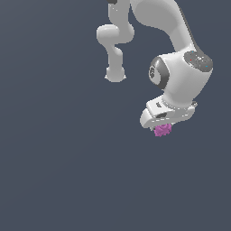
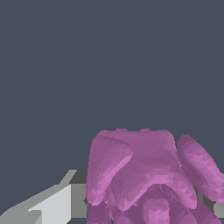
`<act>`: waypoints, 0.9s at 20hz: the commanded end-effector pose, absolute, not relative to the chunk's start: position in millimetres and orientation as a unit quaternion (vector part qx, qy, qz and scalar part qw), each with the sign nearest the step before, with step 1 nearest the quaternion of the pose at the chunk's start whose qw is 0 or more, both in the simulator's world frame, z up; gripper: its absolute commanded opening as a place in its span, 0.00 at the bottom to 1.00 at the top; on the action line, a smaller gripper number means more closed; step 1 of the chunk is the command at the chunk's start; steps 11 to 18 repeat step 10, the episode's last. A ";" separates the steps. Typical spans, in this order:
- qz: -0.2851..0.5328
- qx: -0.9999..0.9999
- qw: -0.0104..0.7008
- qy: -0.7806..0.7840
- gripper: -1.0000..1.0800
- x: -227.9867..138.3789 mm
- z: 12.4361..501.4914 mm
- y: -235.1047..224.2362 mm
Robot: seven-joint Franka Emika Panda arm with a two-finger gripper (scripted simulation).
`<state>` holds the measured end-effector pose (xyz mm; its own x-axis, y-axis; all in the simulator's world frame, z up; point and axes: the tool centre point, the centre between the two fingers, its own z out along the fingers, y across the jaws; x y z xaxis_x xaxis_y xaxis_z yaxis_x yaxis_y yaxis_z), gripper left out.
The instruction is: Pick up the object and move it to a goal position.
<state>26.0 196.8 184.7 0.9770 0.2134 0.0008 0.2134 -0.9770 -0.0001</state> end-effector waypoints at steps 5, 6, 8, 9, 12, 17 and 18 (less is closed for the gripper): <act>0.000 -0.994 0.000 -0.106 0.00 33.7 195.7 216.4; 0.000 -0.994 0.000 -0.106 0.00 34.4 196.5 217.8; 0.000 -0.994 0.000 -0.106 0.00 35.3 197.4 219.4; 0.000 -0.994 0.000 -0.106 0.00 35.5 197.6 219.8; 0.000 -0.994 0.000 -0.107 0.00 35.4 197.6 220.3; 0.000 -0.994 0.000 -0.107 0.00 35.4 197.6 220.3; 0.000 -0.994 0.000 -0.107 0.00 35.4 197.6 220.3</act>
